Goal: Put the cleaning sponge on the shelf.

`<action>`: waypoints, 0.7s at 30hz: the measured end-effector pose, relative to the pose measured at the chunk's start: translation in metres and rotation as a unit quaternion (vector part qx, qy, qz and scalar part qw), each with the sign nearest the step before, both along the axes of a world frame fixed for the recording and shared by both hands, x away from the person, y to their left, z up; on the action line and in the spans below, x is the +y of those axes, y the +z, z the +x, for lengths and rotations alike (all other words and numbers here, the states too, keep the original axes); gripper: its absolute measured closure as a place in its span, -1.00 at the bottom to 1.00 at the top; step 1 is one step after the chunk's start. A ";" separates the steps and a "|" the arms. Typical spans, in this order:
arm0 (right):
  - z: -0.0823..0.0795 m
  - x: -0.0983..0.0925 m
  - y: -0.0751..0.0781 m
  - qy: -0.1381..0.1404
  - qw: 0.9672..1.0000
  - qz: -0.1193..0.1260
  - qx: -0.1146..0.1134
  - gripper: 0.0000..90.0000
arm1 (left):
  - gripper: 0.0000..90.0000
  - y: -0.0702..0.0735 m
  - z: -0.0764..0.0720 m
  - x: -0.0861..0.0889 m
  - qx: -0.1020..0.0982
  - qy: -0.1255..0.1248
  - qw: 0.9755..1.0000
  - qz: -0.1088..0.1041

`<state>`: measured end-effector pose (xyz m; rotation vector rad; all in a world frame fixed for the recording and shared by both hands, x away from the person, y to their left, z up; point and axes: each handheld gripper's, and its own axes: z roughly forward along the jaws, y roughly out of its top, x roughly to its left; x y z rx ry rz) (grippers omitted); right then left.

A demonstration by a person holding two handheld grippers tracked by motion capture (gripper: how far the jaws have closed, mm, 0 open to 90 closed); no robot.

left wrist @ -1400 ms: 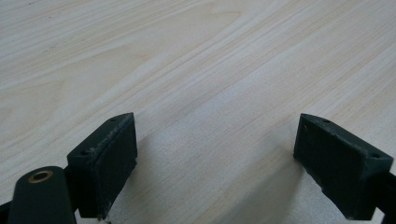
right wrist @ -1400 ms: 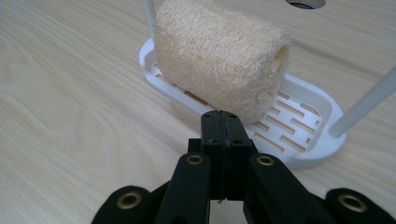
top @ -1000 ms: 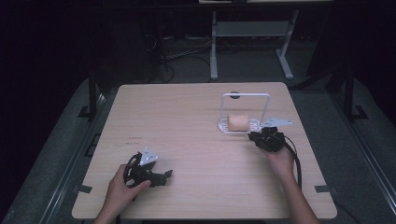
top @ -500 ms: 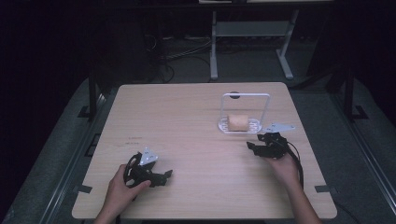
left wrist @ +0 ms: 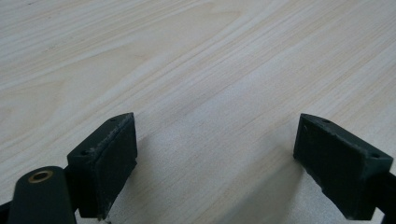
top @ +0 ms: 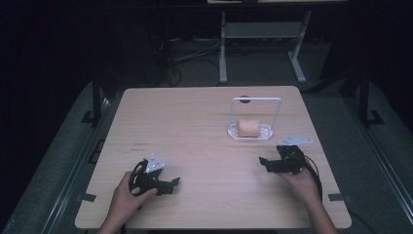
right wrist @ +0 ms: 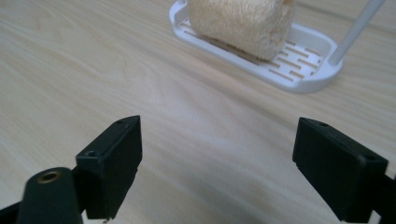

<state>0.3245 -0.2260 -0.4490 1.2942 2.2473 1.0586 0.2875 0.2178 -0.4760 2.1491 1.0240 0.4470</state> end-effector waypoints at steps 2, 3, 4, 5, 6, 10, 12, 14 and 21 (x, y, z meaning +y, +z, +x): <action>-0.005 -0.002 -0.001 -0.002 1.000 0.002 0.002 -0.68 | -0.71 0.000 0.000 0.000 0.000 0.000 1.000 0.000; -0.008 -0.003 -0.002 -0.004 1.000 0.001 0.002 -0.69 | -0.71 0.000 0.000 0.000 0.000 0.000 1.000 0.000; -0.010 -0.004 -0.003 -0.005 1.000 0.000 0.001 -0.70 | -0.71 0.000 0.000 0.000 0.000 0.000 1.000 0.000; -0.013 -0.005 -0.004 -0.008 1.000 -0.002 -0.001 -0.70 | -0.71 0.000 0.000 0.000 0.000 0.000 1.000 0.000; -0.017 -0.005 -0.005 -0.011 1.000 -0.005 -0.001 -0.70 | -0.71 0.000 0.000 0.000 0.000 0.000 1.000 0.000; -0.029 -0.009 -0.009 -0.008 1.000 -0.007 -0.003 -0.74 | -0.71 0.000 0.000 0.000 0.000 0.000 1.000 0.000; -0.035 -0.011 -0.011 -0.009 1.000 -0.009 -0.002 -0.75 | -0.71 0.000 0.000 0.000 0.000 0.000 1.000 0.000; -0.041 -0.012 -0.013 -0.010 1.000 -0.013 -0.001 -0.77 | -0.71 0.000 0.000 0.000 0.000 0.000 1.000 0.000; -0.059 -0.019 -0.021 -0.010 1.000 -0.018 0.001 -0.78 | -0.71 0.000 0.000 0.000 0.000 0.000 1.000 0.000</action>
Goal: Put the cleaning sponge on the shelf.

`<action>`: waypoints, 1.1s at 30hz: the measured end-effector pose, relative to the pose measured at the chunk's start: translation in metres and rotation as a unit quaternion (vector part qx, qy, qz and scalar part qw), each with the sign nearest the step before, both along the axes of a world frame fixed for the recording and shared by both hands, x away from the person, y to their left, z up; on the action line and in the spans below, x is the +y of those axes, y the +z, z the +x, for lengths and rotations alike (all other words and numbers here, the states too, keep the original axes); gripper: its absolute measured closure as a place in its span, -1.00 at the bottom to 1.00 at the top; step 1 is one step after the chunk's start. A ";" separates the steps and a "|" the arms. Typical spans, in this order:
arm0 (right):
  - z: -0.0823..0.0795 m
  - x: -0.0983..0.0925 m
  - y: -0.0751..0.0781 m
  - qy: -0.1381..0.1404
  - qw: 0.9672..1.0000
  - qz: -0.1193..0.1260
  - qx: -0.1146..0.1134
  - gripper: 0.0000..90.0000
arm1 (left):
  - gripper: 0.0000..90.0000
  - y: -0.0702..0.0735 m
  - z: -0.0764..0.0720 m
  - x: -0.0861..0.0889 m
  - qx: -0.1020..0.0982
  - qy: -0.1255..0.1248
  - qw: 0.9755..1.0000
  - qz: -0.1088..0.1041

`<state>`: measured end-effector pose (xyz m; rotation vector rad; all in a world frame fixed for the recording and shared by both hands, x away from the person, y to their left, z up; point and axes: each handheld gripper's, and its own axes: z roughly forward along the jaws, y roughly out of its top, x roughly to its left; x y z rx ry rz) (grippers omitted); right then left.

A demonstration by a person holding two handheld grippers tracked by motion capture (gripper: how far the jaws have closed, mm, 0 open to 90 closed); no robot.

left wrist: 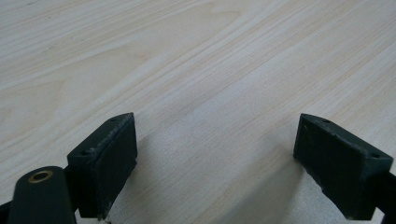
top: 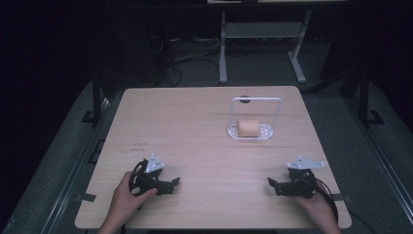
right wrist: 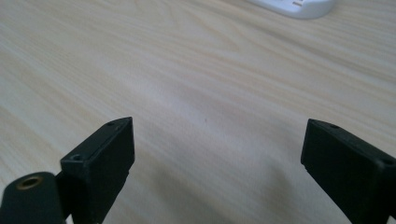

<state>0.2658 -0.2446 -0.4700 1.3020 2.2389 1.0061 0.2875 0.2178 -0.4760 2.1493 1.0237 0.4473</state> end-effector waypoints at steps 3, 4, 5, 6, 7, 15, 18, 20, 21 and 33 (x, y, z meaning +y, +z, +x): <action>-0.005 -0.003 -0.003 -0.002 1.000 -0.004 0.001 -0.78 | -0.71 0.000 0.000 0.000 0.000 0.001 1.000 -0.001; -0.007 -0.005 -0.004 -0.002 1.000 -0.005 0.002 -0.78 | -0.71 0.000 0.000 0.000 0.000 0.001 1.000 -0.002; -0.008 -0.006 -0.005 -0.004 1.000 -0.007 0.003 -0.78 | -0.71 0.000 0.000 0.000 0.000 0.001 1.000 -0.001; -0.010 -0.007 -0.006 -0.006 1.000 -0.007 0.004 -0.78 | -0.71 0.000 0.000 0.000 -0.001 0.001 1.000 -0.002; -0.011 -0.008 -0.007 -0.006 1.000 -0.008 0.003 -0.78 | -0.71 0.000 0.000 0.000 0.000 0.001 1.000 -0.002; -0.017 -0.012 -0.011 -0.016 1.000 -0.017 0.005 -0.79 | -0.71 0.000 0.000 0.000 0.000 0.001 1.000 -0.002; -0.018 -0.013 -0.012 -0.019 1.000 -0.012 0.007 -0.79 | -0.71 0.000 0.000 0.000 0.000 0.001 1.000 -0.002; -0.018 -0.013 -0.012 -0.020 1.000 -0.010 0.007 -0.79 | -0.71 0.000 0.000 0.000 0.000 0.001 1.000 -0.002; -0.018 -0.014 -0.012 -0.019 1.000 -0.010 0.007 -0.79 | -0.71 0.000 0.000 0.000 -0.001 0.002 1.000 -0.002; -0.018 -0.015 -0.012 -0.014 1.000 -0.011 0.007 -0.79 | -0.71 0.000 0.000 0.000 0.000 0.002 1.000 -0.002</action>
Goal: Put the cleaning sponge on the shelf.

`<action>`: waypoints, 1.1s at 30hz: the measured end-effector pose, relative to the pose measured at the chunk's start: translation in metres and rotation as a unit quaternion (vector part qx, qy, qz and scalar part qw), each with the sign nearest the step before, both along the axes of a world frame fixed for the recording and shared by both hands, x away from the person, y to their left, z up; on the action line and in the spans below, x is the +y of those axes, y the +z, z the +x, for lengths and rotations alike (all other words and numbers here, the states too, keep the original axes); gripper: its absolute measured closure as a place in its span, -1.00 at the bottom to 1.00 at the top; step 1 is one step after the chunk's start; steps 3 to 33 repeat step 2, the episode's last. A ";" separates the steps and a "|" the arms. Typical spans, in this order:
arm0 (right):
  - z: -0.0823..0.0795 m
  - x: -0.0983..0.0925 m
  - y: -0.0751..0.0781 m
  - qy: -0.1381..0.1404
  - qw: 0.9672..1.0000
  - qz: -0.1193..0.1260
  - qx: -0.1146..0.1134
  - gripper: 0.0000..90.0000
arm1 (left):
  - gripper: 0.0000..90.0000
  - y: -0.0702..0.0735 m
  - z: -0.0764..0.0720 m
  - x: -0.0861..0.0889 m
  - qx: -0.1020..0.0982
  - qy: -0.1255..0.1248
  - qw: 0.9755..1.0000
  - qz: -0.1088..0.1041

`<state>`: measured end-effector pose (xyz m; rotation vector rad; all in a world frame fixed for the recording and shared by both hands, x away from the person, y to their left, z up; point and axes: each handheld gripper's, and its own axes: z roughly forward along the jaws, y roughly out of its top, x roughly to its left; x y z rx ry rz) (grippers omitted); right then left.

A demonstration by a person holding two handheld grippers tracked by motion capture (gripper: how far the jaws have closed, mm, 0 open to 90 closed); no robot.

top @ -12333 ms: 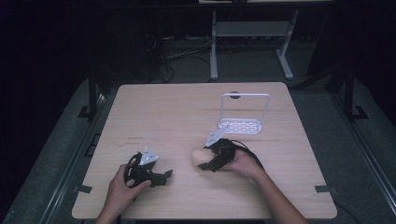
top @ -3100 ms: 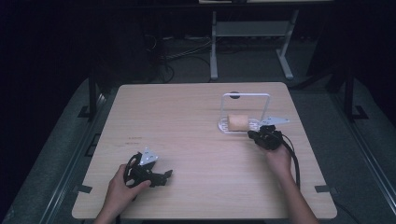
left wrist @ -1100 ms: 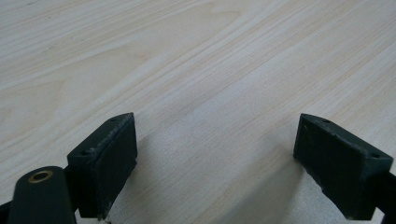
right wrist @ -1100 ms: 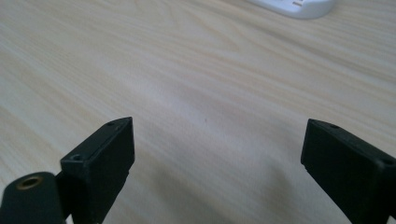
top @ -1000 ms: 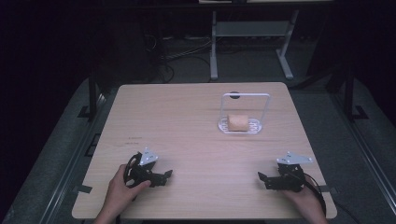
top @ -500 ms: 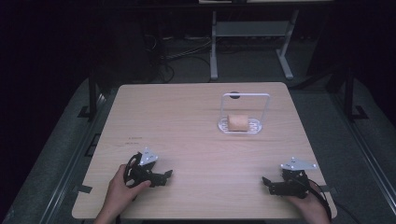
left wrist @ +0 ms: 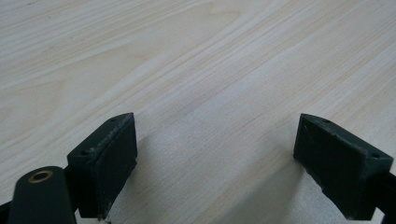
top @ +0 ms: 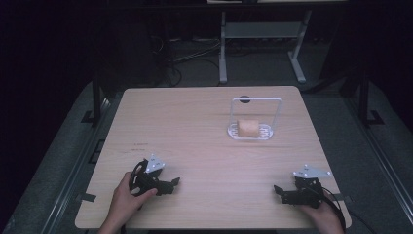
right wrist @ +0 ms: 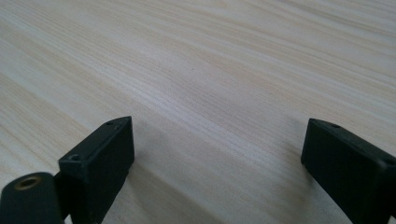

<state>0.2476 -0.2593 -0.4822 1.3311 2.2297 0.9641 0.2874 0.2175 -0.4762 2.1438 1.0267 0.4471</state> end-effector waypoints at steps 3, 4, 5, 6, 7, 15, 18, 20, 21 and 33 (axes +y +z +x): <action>0.000 0.000 0.000 0.000 1.000 0.000 0.000 -0.79 | -0.71 0.000 0.000 0.000 0.000 0.000 1.000 0.000; 0.000 0.000 0.000 0.000 1.000 0.000 0.000 -0.79 | -0.71 0.000 0.000 0.000 0.000 0.000 1.000 0.000; 0.000 0.000 0.000 0.000 1.000 0.000 0.000 -0.79 | -0.71 0.000 0.000 0.000 0.000 0.000 1.000 0.000; 0.000 0.000 0.000 0.000 1.000 0.000 0.000 -0.79 | -0.71 0.000 0.000 0.000 0.000 0.000 1.000 0.000; 0.000 0.000 0.000 0.000 1.000 0.000 0.000 -0.79 | -0.71 0.000 0.000 0.000 0.000 0.000 1.000 0.000; 0.000 0.000 0.000 0.000 1.000 0.000 0.000 -0.79 | -0.71 0.000 0.000 0.000 0.000 0.000 1.000 0.000; 0.000 0.000 0.000 0.000 1.000 0.000 0.000 -0.79 | -0.71 0.000 0.000 0.000 0.000 0.000 1.000 0.000; 0.000 0.000 0.000 0.000 1.000 0.000 0.000 -0.79 | -0.71 0.000 0.000 0.000 0.000 0.000 1.000 0.000; 0.000 0.000 0.000 0.000 1.000 0.000 0.000 -0.79 | -0.71 0.000 0.000 0.000 0.000 0.000 1.000 0.000; 0.000 0.000 0.000 0.000 1.000 0.000 0.000 -0.79 | -0.71 0.000 0.000 0.000 0.000 0.000 1.000 0.000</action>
